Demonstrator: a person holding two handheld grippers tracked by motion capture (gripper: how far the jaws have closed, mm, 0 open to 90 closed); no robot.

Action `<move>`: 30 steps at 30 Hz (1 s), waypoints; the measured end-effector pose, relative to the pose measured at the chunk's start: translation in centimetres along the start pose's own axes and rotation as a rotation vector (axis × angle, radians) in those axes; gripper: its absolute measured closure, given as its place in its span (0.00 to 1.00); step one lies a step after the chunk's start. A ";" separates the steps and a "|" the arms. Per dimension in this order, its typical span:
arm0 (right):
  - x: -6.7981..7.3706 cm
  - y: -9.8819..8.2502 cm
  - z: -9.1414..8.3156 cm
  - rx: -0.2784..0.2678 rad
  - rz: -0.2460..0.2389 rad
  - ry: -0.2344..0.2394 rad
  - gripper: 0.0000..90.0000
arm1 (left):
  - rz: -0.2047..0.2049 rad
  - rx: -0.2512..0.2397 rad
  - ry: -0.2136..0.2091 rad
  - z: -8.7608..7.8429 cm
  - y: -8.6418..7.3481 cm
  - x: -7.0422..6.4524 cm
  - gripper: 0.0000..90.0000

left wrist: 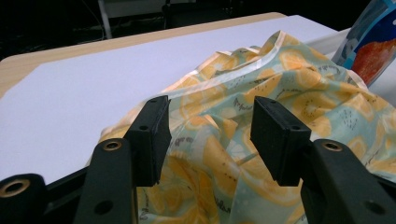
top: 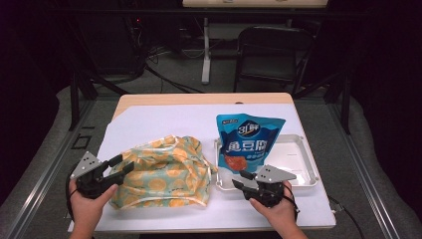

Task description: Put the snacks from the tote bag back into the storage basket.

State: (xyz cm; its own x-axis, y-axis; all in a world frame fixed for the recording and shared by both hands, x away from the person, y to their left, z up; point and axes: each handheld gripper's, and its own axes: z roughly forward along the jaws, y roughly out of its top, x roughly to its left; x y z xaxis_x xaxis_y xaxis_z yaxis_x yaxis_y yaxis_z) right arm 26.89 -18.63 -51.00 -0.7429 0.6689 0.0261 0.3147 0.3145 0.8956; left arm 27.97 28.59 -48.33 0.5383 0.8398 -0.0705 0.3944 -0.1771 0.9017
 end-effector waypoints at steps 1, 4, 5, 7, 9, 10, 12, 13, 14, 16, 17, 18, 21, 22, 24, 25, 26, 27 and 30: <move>0.1 -0.1 0.1 0.001 -0.006 0.001 0.65 | 0.004 -0.001 -0.002 0.0 -0.1 0.0 0.52; 0.2 -0.5 0.4 0.005 -0.007 0.013 0.65 | 0.016 -0.004 -0.007 0.0 -0.4 -0.2 0.52; 0.2 -0.6 0.5 0.009 -0.010 0.013 0.65 | 0.019 -0.003 -0.009 0.0 -0.5 -0.3 0.52; 0.2 -0.9 0.7 0.013 0.000 0.023 0.65 | 0.030 0.000 -0.012 0.0 -0.6 -0.4 0.52; 0.3 -1.2 1.0 0.019 0.007 0.036 0.65 | 0.029 0.002 -0.016 0.1 -0.7 -0.6 0.51; 0.4 -1.4 1.2 0.030 -0.001 0.040 0.65 | 0.036 0.009 -0.019 0.2 -0.8 -0.6 0.51; 0.6 -1.5 1.4 0.039 -0.016 0.046 0.65 | 0.037 0.011 -0.024 0.4 -0.9 -0.7 0.51; 0.8 -1.6 1.5 0.044 -0.028 0.049 0.65 | 0.037 0.013 -0.026 0.4 -1.0 -0.7 0.51; 0.9 -1.6 1.7 0.045 -0.034 0.052 0.65 | 0.034 0.014 -0.025 0.4 -1.0 -0.7 0.51; 1.0 -1.7 1.8 0.053 -0.041 0.055 0.65 | 0.027 0.012 -0.024 0.5 -1.1 -0.6 0.51; 1.0 -1.7 1.9 0.053 -0.040 0.060 0.65 | 0.026 0.015 -0.024 0.5 -1.1 -0.6 0.51; 1.1 -1.7 2.0 0.053 -0.038 0.059 0.65 | 0.026 0.017 -0.022 0.5 -1.2 -0.6 0.50; 1.0 -1.8 2.1 0.059 -0.040 0.062 0.65 | 0.023 0.014 -0.021 0.5 -1.3 -0.5 0.50; 1.1 -1.8 2.1 0.056 -0.040 0.061 0.65 | 0.020 0.014 -0.022 0.5 -1.3 -0.5 0.50; 1.0 -1.8 2.1 0.050 -0.033 0.062 0.65 | 0.020 0.017 -0.021 0.5 -1.3 -0.5 0.50; 1.0 -1.8 2.1 0.056 -0.036 0.061 0.65 | 0.020 0.018 -0.020 0.5 -1.3 -0.5 0.50; 0.9 -1.8 2.1 0.055 -0.034 0.061 0.65 | 0.019 0.018 -0.021 0.6 -1.3 -0.5 0.50; 0.9 -1.8 2.1 0.050 -0.029 0.061 0.65 | 0.020 0.019 -0.020 0.6 -1.3 -0.5 0.50; 0.8 -1.8 2.0 0.042 -0.023 0.062 0.64 | 0.019 0.018 -0.017 0.6 -1.4 -0.4 0.50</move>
State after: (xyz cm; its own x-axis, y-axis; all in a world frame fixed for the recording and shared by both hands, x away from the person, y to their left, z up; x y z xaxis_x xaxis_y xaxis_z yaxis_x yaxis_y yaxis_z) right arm 26.88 -17.30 -53.46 -0.7849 0.6187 0.0342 0.3208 0.3585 0.8767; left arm 27.63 28.20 -49.78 0.5586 0.8272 -0.0609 0.3976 -0.2026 0.8949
